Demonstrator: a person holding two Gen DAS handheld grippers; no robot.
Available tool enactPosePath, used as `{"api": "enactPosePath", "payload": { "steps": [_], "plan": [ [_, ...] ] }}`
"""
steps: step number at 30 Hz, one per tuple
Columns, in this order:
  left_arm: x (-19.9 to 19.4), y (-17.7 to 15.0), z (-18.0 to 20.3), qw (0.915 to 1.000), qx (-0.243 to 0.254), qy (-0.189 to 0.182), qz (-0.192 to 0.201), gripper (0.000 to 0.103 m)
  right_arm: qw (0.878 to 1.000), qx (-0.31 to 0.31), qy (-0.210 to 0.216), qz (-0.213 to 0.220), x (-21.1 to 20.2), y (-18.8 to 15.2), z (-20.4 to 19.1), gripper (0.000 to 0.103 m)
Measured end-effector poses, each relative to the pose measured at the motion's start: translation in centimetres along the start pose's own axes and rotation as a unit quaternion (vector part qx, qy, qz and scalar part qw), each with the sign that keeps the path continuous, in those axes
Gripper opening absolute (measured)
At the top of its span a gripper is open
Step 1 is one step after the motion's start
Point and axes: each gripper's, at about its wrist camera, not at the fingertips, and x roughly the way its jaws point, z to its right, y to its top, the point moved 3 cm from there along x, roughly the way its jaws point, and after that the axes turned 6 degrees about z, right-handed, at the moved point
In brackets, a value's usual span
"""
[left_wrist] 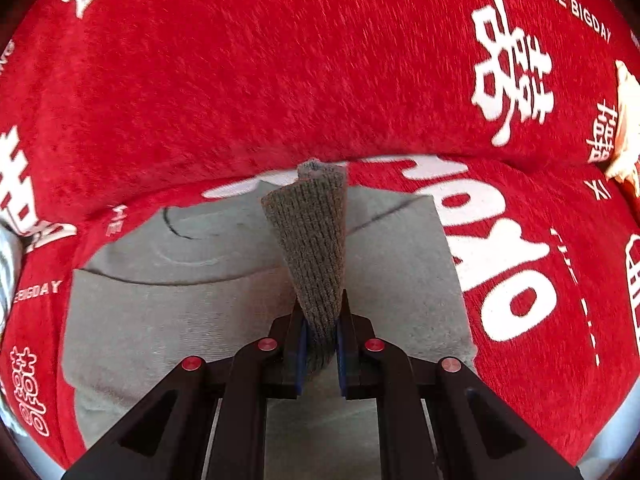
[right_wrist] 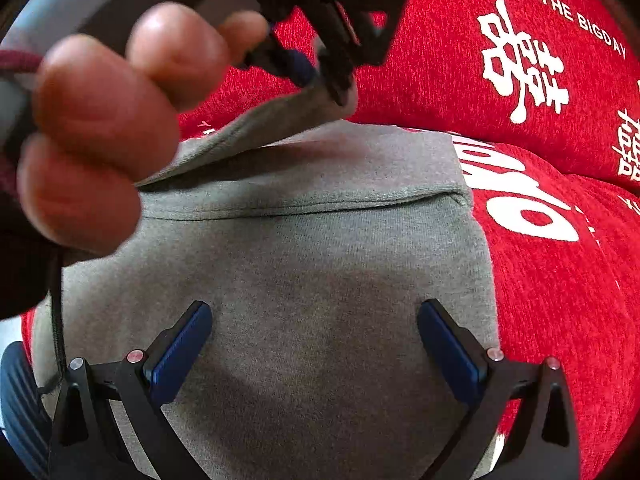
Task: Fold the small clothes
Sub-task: 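Lay the sleeve across the body and open the left tool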
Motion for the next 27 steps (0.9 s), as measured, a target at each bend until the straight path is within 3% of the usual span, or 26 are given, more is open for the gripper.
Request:
{"api": "enactPosePath", "payload": {
  "steps": [6, 12, 13, 15, 17, 21, 24, 27],
  "plan": [
    [2.3, -0.6, 0.1, 0.9975, -0.02, -0.056, -0.038, 0.013, 1.0, -0.005, -0.003, -0.001, 0.0, 0.0, -0.3, 0.103],
    [4.5, -1.3, -0.7, 0.9867, -0.072, -0.125, -0.076, 0.014, 1.0, -0.009, -0.006, 0.0, -0.5, -0.3, -0.7, 0.103],
    [4.8, -1.4, -0.9, 0.9824, -0.085, -0.146, -0.08, 0.017, 1.0, -0.009, -0.007, 0.001, -0.5, -0.4, -0.7, 0.103],
    [5.1, -1.6, -1.1, 0.9724, -0.108, -0.187, -0.088, 0.044, 1.0, -0.01, -0.008, 0.001, -0.5, -0.4, -0.6, 0.103],
    [5.2, -1.7, -1.0, 0.9621, -0.13, -0.223, -0.088, 0.058, 1.0, -0.009, -0.007, 0.002, -0.5, -0.4, -0.5, 0.103],
    [4.6, -1.4, -0.2, 0.966, -0.103, -0.222, -0.085, 0.058, 1.0, -0.007, -0.003, 0.004, -0.6, -0.3, -0.2, 0.103],
    [3.3, -1.0, -0.1, 0.9513, -0.094, -0.284, -0.076, 0.058, 1.0, -0.002, 0.001, 0.006, -0.6, -0.4, -0.2, 0.103],
    [3.3, -1.7, 0.1, 0.9331, -0.084, -0.331, -0.113, 0.058, 1.0, 0.0, 0.003, 0.007, -0.6, -0.3, -0.1, 0.103]
  ]
}}
